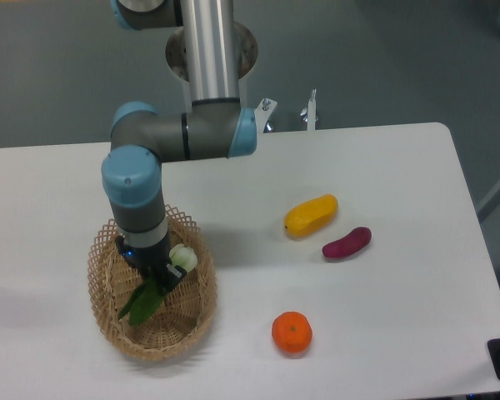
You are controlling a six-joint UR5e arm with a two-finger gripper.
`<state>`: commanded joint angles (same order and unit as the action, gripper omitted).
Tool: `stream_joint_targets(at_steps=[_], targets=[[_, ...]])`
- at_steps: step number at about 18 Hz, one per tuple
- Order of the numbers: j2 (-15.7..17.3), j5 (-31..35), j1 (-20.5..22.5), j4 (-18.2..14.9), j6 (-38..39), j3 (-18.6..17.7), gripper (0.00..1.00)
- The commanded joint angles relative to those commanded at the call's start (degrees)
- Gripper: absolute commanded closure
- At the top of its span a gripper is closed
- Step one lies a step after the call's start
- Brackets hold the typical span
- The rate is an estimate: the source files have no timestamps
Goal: Pick up the green vegetable from the basket
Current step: 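Lift the held bok choy up out of the basket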
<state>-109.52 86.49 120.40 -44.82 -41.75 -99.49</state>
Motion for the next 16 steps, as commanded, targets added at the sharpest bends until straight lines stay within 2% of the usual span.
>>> stream_joint_targets(at_steps=[3,7,10,16], targets=[[2.9,-3.1,1.9,-0.4,-0.4,0.9,0.58],[5.3,-4.1,5.5,-3.2,-4.6,2.5,0.58],[6.3,-4.2,9.7,-4.7,-8.9,2.6,0.58],[6.3,-4.4,19.2,-6.1,-18.3,3.3,0.58]])
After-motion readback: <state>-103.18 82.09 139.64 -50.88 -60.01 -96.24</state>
